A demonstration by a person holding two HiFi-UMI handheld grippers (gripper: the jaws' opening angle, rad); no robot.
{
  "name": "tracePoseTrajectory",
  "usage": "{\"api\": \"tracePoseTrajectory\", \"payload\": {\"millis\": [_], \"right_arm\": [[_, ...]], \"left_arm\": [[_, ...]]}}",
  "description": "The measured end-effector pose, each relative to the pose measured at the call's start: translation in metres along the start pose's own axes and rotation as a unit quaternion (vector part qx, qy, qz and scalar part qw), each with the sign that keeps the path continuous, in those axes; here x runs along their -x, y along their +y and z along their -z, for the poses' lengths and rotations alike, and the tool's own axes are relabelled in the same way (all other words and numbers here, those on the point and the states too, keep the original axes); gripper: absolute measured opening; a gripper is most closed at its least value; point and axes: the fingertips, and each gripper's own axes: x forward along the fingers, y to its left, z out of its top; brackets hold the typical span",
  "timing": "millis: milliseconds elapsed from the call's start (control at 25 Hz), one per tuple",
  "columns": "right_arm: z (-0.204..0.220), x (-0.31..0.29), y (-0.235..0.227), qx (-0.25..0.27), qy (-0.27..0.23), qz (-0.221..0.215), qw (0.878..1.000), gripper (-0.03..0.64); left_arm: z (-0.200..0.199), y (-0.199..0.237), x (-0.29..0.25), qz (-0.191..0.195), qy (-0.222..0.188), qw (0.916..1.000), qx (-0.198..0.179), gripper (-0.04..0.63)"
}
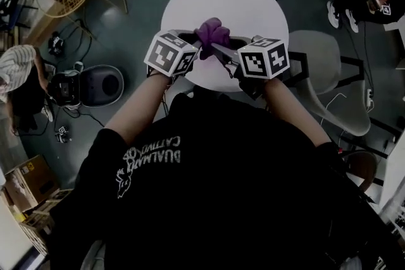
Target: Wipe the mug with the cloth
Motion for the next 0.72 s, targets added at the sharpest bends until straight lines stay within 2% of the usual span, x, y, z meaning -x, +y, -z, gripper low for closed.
{"api": "tracePoseTrajectory", "payload": {"millis": [160,280,400,520,720], "right_arm": [[-0.038,0.053,0.0,0.061,-0.04,-0.019,0.997,0.072],[-0.066,0.096,0.006,0.091,-0.084,-0.032,0.992,0.072],[-0.104,0.14,0.018,0.115,-0.139,-0.045,0.982,0.072],[-0.127,0.184,0.033,0.132,-0.175,-0.047,0.975,0.072],[-0.123,0.231,0.057,0.13,-0.196,-0.039,0.971,0.072]], "left_arm": [[-0.06,-0.026,0.014,-0.033,-0.08,0.9957,0.033,0.003],[-0.102,-0.05,0.036,-0.061,-0.137,0.9883,0.028,0.003],[-0.135,-0.065,0.069,-0.103,-0.185,0.9772,0.018,0.003],[-0.151,-0.093,0.094,-0.127,-0.211,0.9692,0.007,0.003],[-0.154,-0.149,0.129,-0.137,-0.253,0.9575,0.021,0.003]]}}
